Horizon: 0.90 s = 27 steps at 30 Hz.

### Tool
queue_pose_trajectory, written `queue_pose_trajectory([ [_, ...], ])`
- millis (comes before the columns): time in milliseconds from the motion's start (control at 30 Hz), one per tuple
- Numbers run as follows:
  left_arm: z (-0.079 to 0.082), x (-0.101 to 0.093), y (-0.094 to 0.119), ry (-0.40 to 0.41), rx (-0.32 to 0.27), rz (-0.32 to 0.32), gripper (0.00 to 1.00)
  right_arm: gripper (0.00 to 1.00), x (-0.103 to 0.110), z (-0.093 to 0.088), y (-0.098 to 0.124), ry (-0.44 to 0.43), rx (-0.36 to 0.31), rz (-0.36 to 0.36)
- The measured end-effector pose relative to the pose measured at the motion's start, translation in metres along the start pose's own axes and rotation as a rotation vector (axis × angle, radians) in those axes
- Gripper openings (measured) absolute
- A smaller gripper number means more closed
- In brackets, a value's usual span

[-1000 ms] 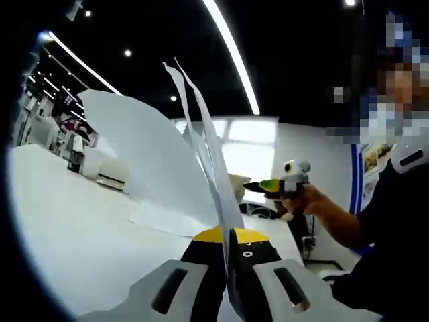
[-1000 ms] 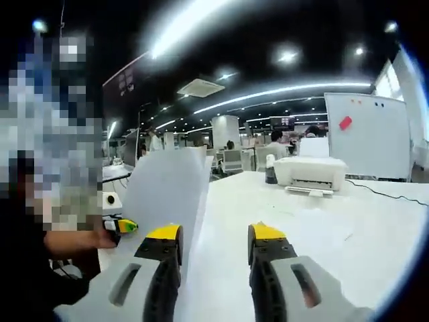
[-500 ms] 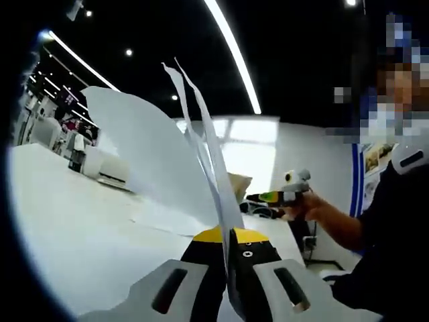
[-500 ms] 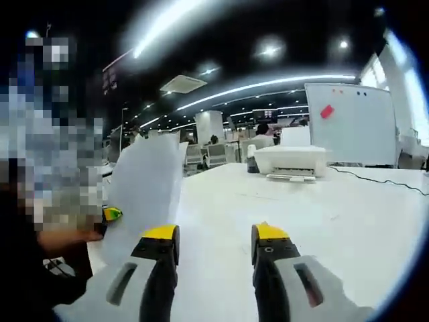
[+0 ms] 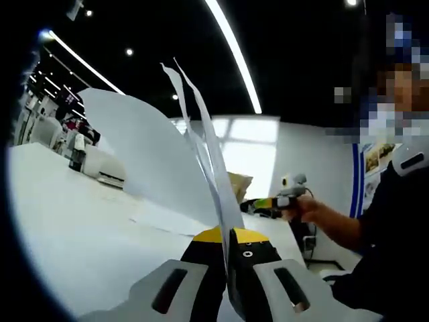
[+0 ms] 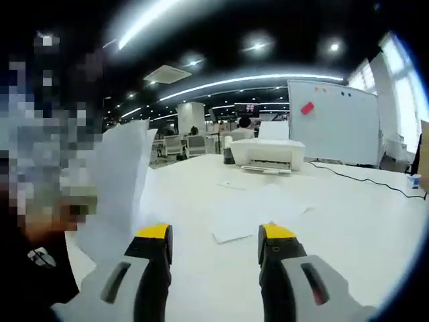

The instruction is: Organize the stack of printing papers by aligning and flattening the scattered papers on the table

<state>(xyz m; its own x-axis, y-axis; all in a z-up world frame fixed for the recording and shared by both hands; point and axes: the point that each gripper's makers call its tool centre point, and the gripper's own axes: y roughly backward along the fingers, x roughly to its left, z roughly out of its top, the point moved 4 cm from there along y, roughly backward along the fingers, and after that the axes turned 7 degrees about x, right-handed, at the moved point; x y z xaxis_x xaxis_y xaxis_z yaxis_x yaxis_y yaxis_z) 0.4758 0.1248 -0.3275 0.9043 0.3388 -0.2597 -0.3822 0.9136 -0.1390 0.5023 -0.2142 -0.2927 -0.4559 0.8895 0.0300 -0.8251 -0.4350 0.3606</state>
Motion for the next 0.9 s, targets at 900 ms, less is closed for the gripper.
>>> queue_pose_trajectory([
  [900,0.0,0.002,0.001,0.001,0.002,0.003,0.06,0.49,-0.069,0.006,-0.044,-0.017,0.053,-0.125],
])
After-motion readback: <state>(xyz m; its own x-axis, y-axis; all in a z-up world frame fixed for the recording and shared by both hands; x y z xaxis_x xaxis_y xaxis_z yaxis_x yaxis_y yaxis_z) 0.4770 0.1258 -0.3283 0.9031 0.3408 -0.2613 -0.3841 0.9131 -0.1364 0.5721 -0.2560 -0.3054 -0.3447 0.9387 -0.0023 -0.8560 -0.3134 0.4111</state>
